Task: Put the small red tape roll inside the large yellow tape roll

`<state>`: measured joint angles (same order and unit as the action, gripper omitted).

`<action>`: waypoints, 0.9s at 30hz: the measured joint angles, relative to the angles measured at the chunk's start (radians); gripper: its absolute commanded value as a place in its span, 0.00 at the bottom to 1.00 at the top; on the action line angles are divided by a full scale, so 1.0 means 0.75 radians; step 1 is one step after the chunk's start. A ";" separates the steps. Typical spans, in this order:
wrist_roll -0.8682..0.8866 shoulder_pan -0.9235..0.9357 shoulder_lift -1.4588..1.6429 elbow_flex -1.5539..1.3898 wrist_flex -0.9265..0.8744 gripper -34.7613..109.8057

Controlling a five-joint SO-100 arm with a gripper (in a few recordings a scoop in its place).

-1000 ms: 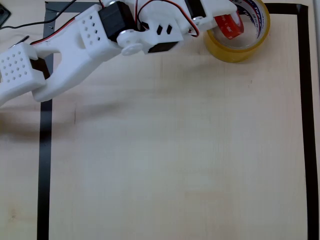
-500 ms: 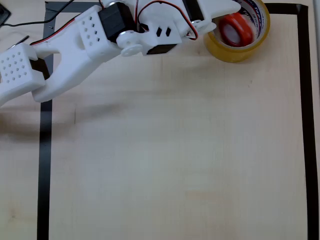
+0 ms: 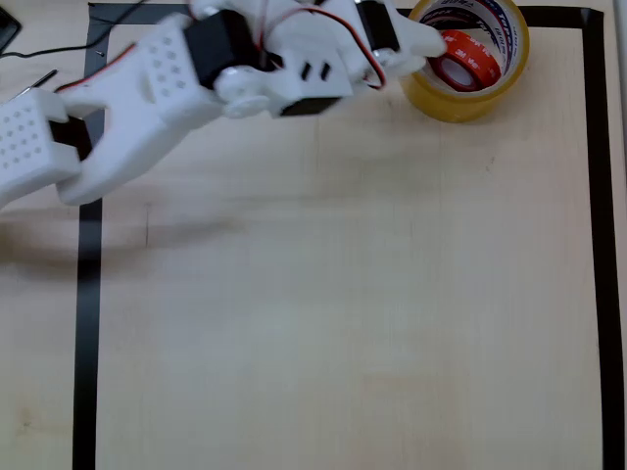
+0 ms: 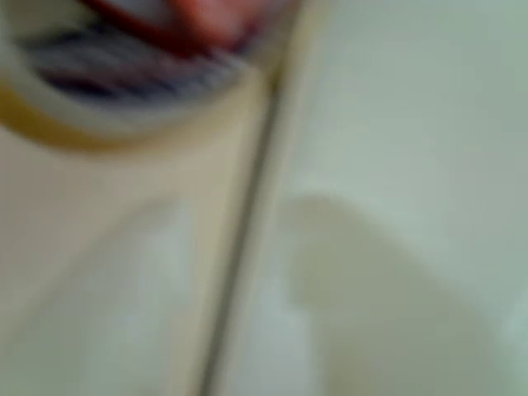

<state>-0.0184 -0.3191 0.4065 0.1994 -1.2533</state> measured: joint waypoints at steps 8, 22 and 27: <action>0.000 -0.049 0.536 0.000 -0.368 0.24; 0.207 0.157 0.949 -0.145 -0.720 0.24; 0.162 0.399 1.076 -0.585 -0.720 0.24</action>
<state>0.1028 -0.0199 1.2134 -0.2393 -1.7932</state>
